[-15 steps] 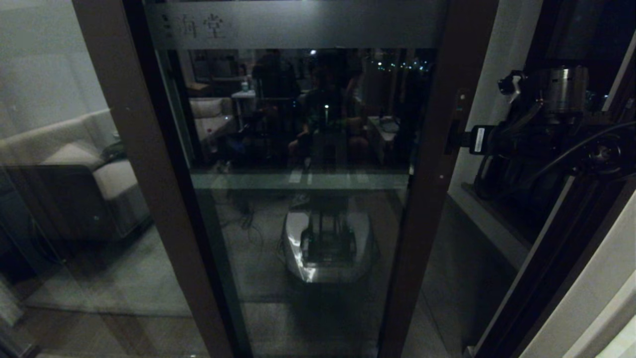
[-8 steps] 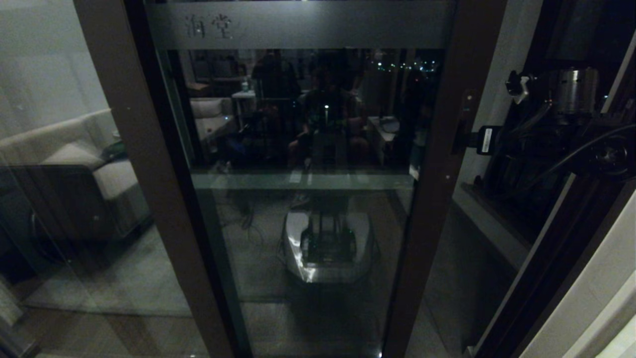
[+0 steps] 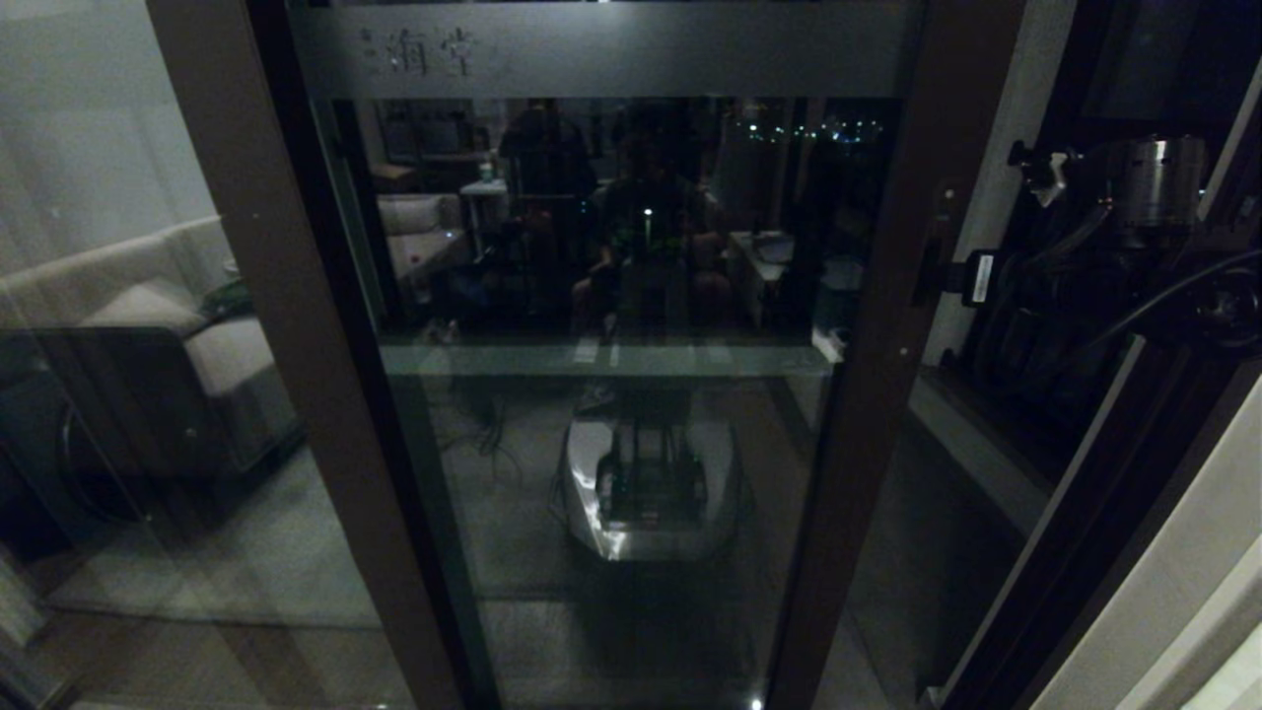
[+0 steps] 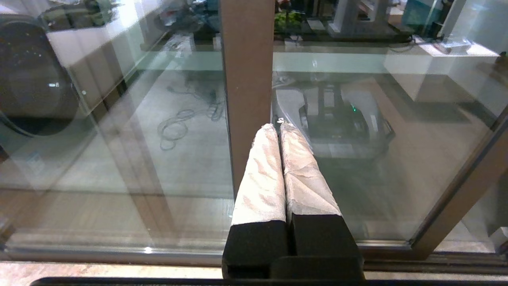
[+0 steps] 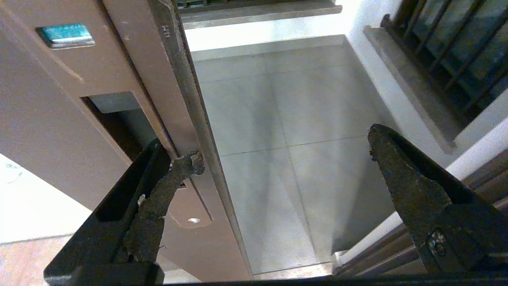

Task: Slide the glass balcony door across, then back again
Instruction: Close the slid door

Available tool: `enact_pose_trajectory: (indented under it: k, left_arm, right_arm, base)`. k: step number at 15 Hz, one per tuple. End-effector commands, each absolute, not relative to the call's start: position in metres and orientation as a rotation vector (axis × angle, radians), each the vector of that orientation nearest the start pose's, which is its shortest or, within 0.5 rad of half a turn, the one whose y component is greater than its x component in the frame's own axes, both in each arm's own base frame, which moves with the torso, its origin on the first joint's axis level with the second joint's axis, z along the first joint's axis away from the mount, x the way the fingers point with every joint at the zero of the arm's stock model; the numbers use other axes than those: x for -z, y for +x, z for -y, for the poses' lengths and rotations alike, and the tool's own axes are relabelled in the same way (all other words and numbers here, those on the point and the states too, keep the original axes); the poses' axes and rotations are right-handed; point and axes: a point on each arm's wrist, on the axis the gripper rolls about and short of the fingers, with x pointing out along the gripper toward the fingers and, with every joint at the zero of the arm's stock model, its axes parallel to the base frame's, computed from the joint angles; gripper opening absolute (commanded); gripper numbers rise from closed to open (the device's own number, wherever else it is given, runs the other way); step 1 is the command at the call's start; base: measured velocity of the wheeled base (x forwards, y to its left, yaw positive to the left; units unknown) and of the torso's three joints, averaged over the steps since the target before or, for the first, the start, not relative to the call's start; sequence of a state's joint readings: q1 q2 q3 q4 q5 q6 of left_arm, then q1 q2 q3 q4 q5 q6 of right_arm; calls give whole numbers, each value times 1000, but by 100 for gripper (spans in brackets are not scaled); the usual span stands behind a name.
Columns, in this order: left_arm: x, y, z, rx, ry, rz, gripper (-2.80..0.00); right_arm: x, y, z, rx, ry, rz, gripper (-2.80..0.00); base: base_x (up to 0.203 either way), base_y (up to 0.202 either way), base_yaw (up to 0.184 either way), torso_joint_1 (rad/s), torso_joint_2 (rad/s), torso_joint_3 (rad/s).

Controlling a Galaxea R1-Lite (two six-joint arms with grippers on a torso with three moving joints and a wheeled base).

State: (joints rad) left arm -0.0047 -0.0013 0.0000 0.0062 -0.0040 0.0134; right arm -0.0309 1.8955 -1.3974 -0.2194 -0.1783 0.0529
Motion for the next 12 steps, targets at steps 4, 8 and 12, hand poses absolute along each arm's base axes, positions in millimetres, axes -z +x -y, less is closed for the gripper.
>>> enact_pose_trajectory:
  k: [4,8,12]
  left_arm:
    - [-75,-23,0,8,14,-5,-280]
    - [-75,-23,0,9,14,-5,-280]
    - [-75,-23,0,9,14,-5,-280]
  right_arm:
    - [-235,385,26,230,25,-276,0]
    - [-232,384,33,247,28,-284,0]
    - [-232,383,46,263,24,-286,0]
  base:
    - [0,0,0,0,0,0]
    - [0,0,0,0,0,0]
    - [0,0,0,0,0,0]
